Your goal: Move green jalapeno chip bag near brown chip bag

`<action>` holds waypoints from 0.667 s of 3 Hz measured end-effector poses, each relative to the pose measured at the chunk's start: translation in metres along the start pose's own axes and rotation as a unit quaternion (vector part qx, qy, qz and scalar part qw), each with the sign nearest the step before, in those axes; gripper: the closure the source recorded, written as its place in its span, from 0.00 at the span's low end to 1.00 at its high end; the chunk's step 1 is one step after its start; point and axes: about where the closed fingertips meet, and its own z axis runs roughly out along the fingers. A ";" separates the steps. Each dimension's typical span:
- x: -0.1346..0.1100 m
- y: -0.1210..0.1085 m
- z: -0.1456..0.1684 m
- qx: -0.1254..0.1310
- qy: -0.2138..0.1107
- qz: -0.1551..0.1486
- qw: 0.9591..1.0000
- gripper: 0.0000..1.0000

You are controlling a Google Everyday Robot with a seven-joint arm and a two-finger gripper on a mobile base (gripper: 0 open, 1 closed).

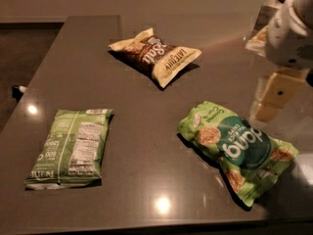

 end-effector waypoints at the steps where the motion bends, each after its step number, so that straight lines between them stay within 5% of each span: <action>1: -0.048 0.005 0.015 -0.016 -0.024 -0.046 0.999 0.00; 2: -0.090 0.013 0.028 -0.031 -0.040 -0.089 0.995 0.00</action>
Offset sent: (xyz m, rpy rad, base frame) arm 0.0163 0.1446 -0.0214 0.0473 0.0420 0.3162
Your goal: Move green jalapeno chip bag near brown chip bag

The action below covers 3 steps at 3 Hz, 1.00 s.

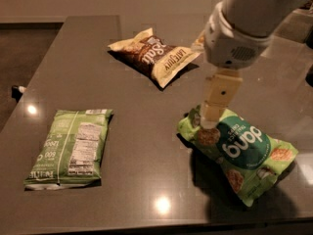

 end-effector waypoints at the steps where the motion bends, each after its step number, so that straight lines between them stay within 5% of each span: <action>1: -0.045 0.000 0.021 -0.018 -0.009 -0.043 0.999 0.00; 2: -0.097 0.003 0.052 -0.042 -0.023 -0.092 0.995 0.00; 3: -0.124 0.006 0.072 -0.057 -0.031 -0.116 0.991 0.00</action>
Offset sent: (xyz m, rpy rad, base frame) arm 0.0111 0.1485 -0.0418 -0.0032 0.0626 0.2895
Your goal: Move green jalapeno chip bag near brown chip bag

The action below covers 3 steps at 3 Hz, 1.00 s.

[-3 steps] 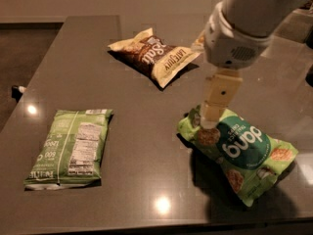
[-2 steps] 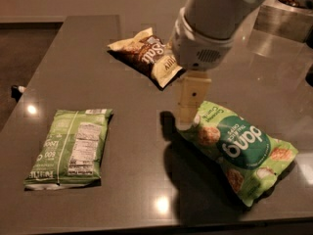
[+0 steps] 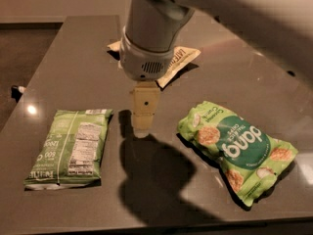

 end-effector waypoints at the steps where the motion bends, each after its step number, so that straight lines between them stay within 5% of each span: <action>1: -0.031 -0.004 0.031 -0.023 0.000 -0.030 0.999 0.00; 3: -0.051 -0.002 0.078 -0.073 0.022 -0.057 0.995 0.00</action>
Offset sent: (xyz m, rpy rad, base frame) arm -0.0023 0.0790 -0.0667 -0.1024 0.1079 0.1583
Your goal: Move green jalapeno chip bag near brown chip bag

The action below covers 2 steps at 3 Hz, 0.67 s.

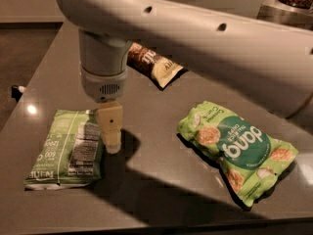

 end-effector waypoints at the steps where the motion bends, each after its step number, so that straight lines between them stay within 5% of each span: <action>1: -0.008 -0.002 0.015 -0.022 0.002 -0.010 1.000 0.00; 2: -0.020 -0.004 0.026 -0.045 -0.004 -0.019 0.999 0.25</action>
Offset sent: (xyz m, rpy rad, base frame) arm -0.0066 0.0319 -0.0302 -0.0422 0.1170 0.0788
